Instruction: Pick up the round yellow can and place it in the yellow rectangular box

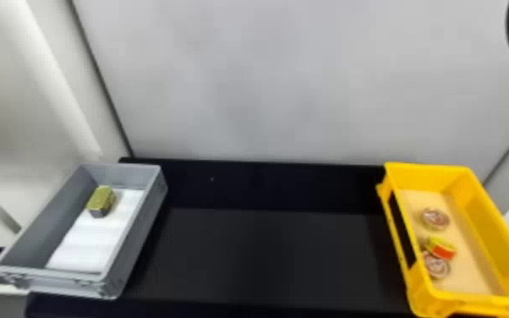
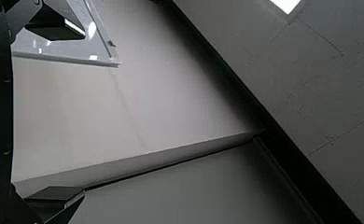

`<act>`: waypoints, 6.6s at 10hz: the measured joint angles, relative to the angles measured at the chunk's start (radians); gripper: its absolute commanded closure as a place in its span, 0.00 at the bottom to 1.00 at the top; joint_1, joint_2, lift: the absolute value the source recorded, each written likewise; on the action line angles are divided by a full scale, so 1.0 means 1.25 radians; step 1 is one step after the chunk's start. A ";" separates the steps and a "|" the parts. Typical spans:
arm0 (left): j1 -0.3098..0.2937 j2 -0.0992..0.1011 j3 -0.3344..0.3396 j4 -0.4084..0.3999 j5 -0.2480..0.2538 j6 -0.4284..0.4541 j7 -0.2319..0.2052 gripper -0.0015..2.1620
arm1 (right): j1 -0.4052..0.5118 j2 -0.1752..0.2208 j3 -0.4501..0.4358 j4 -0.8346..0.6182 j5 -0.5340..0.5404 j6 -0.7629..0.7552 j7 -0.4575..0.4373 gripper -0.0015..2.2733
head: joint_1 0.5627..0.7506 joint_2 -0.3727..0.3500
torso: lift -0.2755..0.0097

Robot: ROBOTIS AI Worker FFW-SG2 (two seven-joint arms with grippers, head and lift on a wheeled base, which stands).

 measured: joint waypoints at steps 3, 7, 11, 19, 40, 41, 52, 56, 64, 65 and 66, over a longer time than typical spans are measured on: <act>-0.003 0.007 0.028 -0.003 -0.016 -0.010 0.001 0.05 | 0.007 -0.018 -0.017 -0.016 0.035 -0.001 -0.011 0.11 | 0.70 0.59 | 0.97; -0.004 0.004 0.026 -0.003 -0.015 -0.009 0.001 0.05 | 0.025 -0.017 -0.029 -0.021 0.038 0.005 -0.016 0.11 | 0.70 0.59 | 0.97; -0.017 0.011 0.008 -0.003 -0.015 0.008 0.005 0.05 | 0.051 -0.012 -0.053 -0.007 0.024 -0.008 -0.019 0.11 | 0.70 0.59 | 0.97; -0.025 0.002 -0.029 -0.004 -0.051 0.017 -0.003 0.05 | 0.066 0.000 -0.041 0.078 -0.059 -0.100 -0.014 0.10 | 0.70 0.59 | 0.97; -0.032 -0.002 -0.031 -0.004 -0.057 0.014 -0.002 0.05 | 0.046 0.011 0.005 0.124 -0.095 -0.143 -0.005 0.10 | 0.70 0.59 | 0.97; -0.033 -0.001 -0.032 -0.004 -0.056 0.014 -0.002 0.05 | 0.046 0.011 0.005 0.124 -0.095 -0.144 -0.005 0.10 | 0.70 0.59 | 0.97; -0.034 0.000 -0.033 -0.004 -0.055 0.014 -0.002 0.05 | 0.046 0.012 0.006 0.124 -0.095 -0.149 -0.004 0.10 | 0.70 0.59 | 0.97; -0.035 0.000 -0.034 -0.004 -0.055 0.014 -0.002 0.05 | 0.045 0.012 0.008 0.124 -0.095 -0.151 -0.004 0.10 | 0.70 0.59 | 0.97; -0.015 0.000 -0.038 -0.003 -0.127 0.000 0.015 0.06 | 0.056 -0.001 0.033 0.123 -0.078 -0.138 -0.096 0.05 | 0.70 0.59 | 0.97; -0.015 0.001 -0.041 -0.003 -0.132 -0.003 0.018 0.06 | 0.057 0.000 0.033 0.124 -0.091 -0.139 -0.108 0.05 | 0.70 0.59 | 0.97; -0.015 0.001 -0.045 -0.003 -0.135 -0.005 0.019 0.06 | 0.059 0.001 0.030 0.124 -0.105 -0.142 -0.116 0.05 | 0.70 0.59 | 0.97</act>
